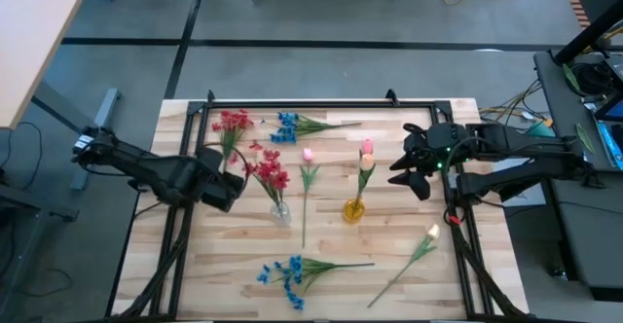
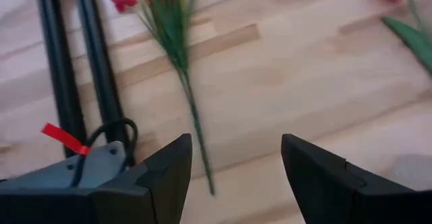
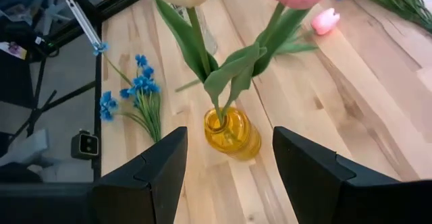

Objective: Sort flowers into vase by color
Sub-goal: Put the red flower into the transparent vase

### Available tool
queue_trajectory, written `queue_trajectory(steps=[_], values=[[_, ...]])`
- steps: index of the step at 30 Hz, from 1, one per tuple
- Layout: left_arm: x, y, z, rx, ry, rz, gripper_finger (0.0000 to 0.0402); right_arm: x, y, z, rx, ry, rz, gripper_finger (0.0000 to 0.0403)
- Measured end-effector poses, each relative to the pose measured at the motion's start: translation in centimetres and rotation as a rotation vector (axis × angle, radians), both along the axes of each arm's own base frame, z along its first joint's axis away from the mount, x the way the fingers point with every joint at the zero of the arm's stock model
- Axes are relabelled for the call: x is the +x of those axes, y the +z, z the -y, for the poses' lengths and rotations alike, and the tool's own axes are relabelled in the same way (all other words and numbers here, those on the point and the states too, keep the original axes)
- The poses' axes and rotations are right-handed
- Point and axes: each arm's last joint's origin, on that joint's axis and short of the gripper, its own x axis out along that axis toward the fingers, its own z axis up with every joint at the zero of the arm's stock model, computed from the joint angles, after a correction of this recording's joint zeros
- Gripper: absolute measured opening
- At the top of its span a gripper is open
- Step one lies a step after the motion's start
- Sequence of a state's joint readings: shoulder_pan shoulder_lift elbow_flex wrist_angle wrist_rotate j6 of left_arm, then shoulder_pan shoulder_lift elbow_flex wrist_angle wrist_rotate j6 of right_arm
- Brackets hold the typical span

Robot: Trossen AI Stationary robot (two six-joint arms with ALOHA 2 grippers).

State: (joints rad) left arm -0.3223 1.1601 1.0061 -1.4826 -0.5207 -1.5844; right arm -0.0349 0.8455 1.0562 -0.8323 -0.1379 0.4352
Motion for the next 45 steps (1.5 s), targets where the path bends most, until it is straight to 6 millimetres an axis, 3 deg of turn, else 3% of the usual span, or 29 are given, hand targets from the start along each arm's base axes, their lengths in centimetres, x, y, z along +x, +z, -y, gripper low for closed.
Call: queue_trajectory(steps=[16, 22, 34, 45], values=[[0.7, -2.5, -6.7, -0.022, 0.017, -0.169, 0.0212, -0.1, 0.2, 0.0, 0.001, 0.001, -0.002, 0.0210], [0.1, -3.2, -7.4, -0.025, 0.036, -0.187, 0.0212, -0.1, 0.2, 0.0, 0.003, -0.001, -0.001, 0.0210], [-1.1, -7.4, -9.0, -0.048, 0.093, -0.196, 0.0212, -0.1, 0.2, 0.0, 0.014, -0.011, -0.002, 0.0210], [-1.5, -10.0, -10.7, -0.055, 0.125, -0.138, 0.0212, -0.1, 0.2, 0.0, 0.015, -0.010, -0.002, 0.0210]])
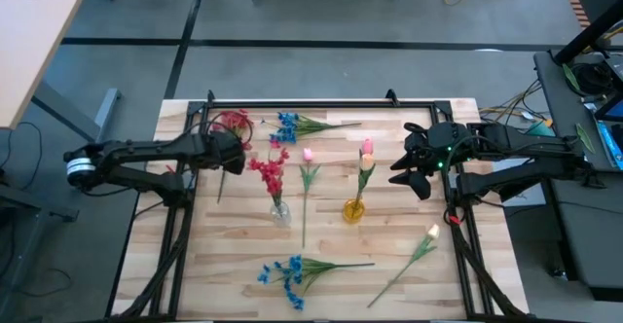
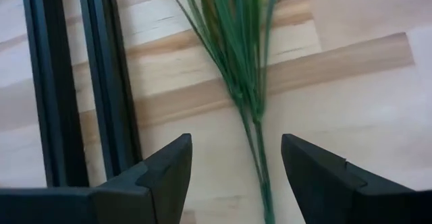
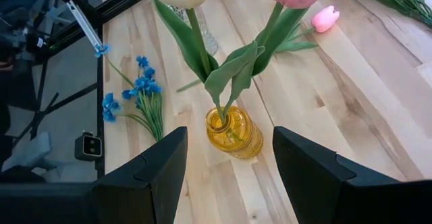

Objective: Sort flowers into vase by color
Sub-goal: Put the red flower into the transparent vase

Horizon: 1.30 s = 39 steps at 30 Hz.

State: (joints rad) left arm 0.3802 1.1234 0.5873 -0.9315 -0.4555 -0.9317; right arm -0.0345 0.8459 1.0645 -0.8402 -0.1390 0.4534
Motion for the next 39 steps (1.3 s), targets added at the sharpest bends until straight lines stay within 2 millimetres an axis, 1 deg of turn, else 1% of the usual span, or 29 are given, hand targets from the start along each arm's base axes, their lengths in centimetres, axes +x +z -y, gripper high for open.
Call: queue_trajectory(steps=[8, 17, 21, 23, 26, 34, 36, 39], values=[[-0.2, -1.6, -1.1, 0.013, -0.009, 0.012, 0.0212, 0.0, 0.0, 0.0, 0.000, 0.000, 0.000, 0.0210], [-0.2, -3.5, -1.7, 0.024, -0.019, 0.017, 0.0212, 0.0, 0.0, 0.0, 0.006, -0.005, -0.001, 0.0210], [-0.1, -4.4, -1.8, 0.009, -0.014, -0.012, 0.0202, 0.0, 0.0, 0.0, 0.008, -0.007, -0.001, 0.0210], [0.1, -4.7, -1.9, 0.007, -0.013, -0.022, 0.0187, 0.0, 0.0, 0.0, 0.011, -0.010, -0.001, 0.0210], [0.4, -5.1, -2.1, 0.000, -0.014, -0.035, 0.0152, 0.0, 0.0, 0.0, 0.016, -0.014, -0.002, 0.0210], [1.3, -4.9, -2.5, -0.006, -0.021, -0.036, 0.0021, 0.0, 0.0, 0.0, 0.015, -0.013, -0.002, 0.0210], [1.3, -4.8, -2.6, 0.000, -0.019, -0.039, 0.0008, 0.0, 0.0, 0.0, 0.016, -0.013, -0.002, 0.0210], [1.2, -4.6, -2.6, 0.010, -0.020, -0.036, 0.0011, 0.0, 0.0, 0.0, 0.015, -0.013, -0.002, 0.0210]])
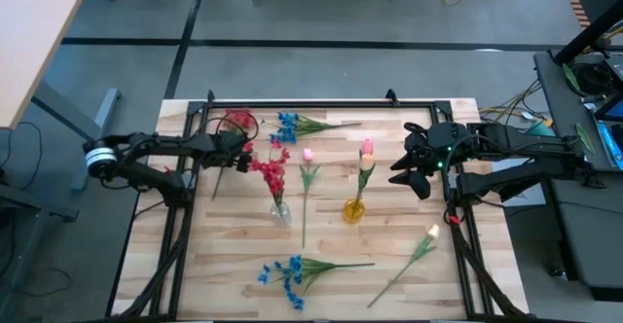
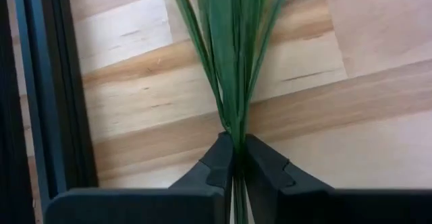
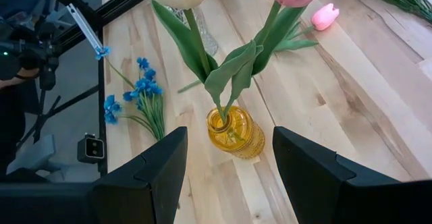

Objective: Sort flowers into vase by color
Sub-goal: Put the red flower into the transparent vase

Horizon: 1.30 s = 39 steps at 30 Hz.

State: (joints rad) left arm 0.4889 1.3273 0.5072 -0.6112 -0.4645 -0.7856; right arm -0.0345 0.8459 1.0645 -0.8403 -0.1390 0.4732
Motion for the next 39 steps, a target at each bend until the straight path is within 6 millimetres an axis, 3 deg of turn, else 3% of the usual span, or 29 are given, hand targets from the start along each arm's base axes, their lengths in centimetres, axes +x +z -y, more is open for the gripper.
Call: queue_trajectory(steps=[8, 13, 21, 30, 34, 39], values=[[-0.2, 1.1, 0.0, 0.047, -0.014, 0.038, 0.0002, 0.0, 0.0, 0.0, -0.002, 0.002, 0.000, 0.0210], [-0.4, 3.6, 0.0, 0.124, -0.032, 0.071, 0.0001, 0.0, 0.0, 0.0, -0.003, 0.002, 0.000, 0.0210], [-1.4, 12.0, 0.2, 0.362, -0.050, 0.122, 0.0001, 0.0, 0.0, 0.0, -0.008, 0.006, 0.001, 0.0210], [-3.0, 22.6, 2.6, 0.613, -0.268, 0.426, 0.0000, 0.0, 0.0, 0.0, -0.032, 0.025, 0.007, 0.0210], [-2.6, 25.5, 4.9, 0.675, -0.529, 0.671, 0.0000, 0.1, 0.1, 0.0, -0.060, 0.038, 0.016, 0.0210], [-1.6, 27.3, 7.8, 0.730, -0.730, 0.863, 0.0000, 0.4, 0.5, 0.1, -0.094, 0.058, 0.084, 0.0210]])
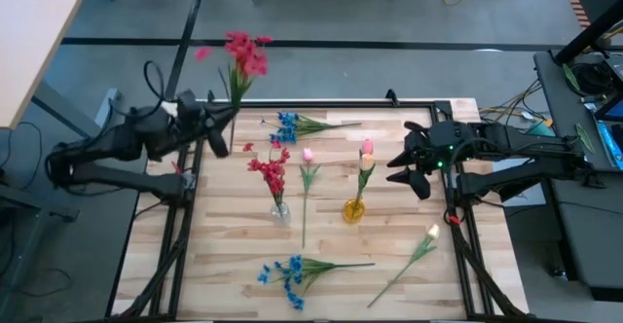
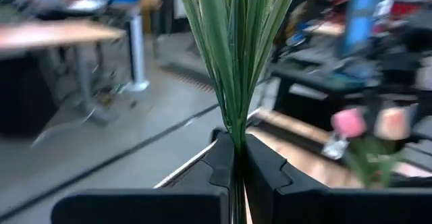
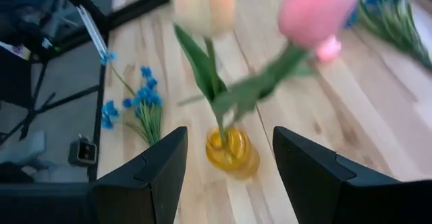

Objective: Sort flowers into vase by color
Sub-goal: Put the red flower into the transparent vase

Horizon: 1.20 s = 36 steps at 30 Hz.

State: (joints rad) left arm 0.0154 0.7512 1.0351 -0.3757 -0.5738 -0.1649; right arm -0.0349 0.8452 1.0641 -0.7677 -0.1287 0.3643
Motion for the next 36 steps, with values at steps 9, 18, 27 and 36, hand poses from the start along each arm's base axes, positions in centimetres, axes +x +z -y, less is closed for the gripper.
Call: queue_trajectory(steps=[9, 18, 27, 36], values=[[1.2, 2.1, 5.7, 0.181, -0.182, 0.127, 0.0000, 0.8, 1.7, 0.0, -0.108, 0.072, 0.213, 0.0210], [2.2, 3.1, 9.8, 0.233, -0.335, 0.116, 0.0000, 0.5, 5.5, -0.1, -0.160, 0.100, 0.394, 0.0210], [6.6, 5.6, 13.4, 0.324, -0.361, 0.057, 0.0000, 3.4, 9.2, 0.0, -0.362, 0.149, 0.671, 0.0210], [9.2, 7.6, 15.0, 0.403, -0.259, -0.032, 0.0000, 9.5, 12.1, -0.5, -0.363, 0.368, 0.792, 0.0234]])
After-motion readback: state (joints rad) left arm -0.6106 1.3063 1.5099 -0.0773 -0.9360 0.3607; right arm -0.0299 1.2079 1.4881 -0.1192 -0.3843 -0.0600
